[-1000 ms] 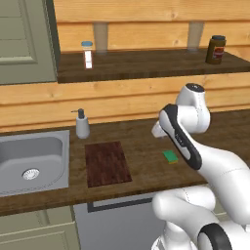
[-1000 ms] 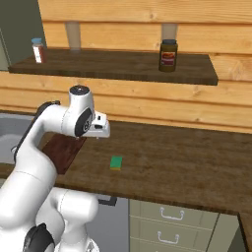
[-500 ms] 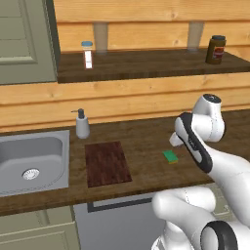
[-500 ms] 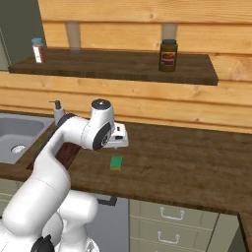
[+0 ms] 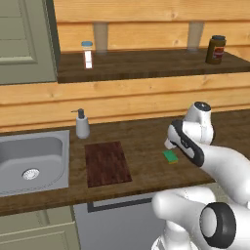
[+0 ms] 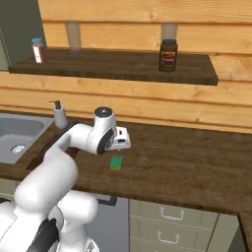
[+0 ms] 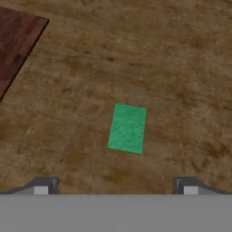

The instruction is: Pick up the sponge from the counter and clean the cutting board by briefly scrubbing or pressing down on the cutting board. Once finished, release the sponge.

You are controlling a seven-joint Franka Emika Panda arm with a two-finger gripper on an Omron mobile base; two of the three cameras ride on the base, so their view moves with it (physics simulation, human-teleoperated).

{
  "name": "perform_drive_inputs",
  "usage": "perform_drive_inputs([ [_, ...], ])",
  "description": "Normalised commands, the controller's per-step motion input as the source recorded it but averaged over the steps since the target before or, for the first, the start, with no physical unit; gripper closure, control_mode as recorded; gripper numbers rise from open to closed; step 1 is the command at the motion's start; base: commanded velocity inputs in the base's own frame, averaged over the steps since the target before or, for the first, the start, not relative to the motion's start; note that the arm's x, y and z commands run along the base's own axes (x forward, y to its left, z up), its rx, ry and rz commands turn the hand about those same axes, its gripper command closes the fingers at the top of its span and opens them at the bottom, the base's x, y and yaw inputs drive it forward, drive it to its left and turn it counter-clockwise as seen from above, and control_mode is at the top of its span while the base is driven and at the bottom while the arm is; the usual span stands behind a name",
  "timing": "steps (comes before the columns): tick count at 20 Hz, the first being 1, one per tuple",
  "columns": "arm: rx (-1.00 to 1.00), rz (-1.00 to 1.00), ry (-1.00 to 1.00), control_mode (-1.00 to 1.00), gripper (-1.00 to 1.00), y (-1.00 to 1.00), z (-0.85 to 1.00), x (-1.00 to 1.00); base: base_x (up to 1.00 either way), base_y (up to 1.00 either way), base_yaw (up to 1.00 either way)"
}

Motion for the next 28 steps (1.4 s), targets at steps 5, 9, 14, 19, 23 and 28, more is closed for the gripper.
perform_drive_inputs([
  [5, -0.02, 0.0, 0.02, -1.0, -1.0, -0.01, -0.22, 0.6, 0.0, 0.0, 0.0],
  [9, 0.03, -0.01, 0.04, -1.0, -1.0, -0.16, 0.0, 0.2, 0.0, 0.0, 0.0],
  [14, 0.1, -0.08, 0.21, -1.0, -1.0, -0.24, 0.0, 0.55, 0.0, 0.0, 0.0],
  [19, 0.0, 0.0, 0.02, -1.0, -1.0, 0.0, 0.0, 0.02, 0.0, 0.0, 0.0],
  [23, 0.0, -0.04, 0.06, -1.0, -1.0, 0.06, -0.04, 0.1, 0.0, 0.0, 0.0],
  [28, 0.0, -0.06, 0.0, -1.0, -1.0, 0.12, -0.27, 0.01, 0.0, 0.0, 0.0],
])
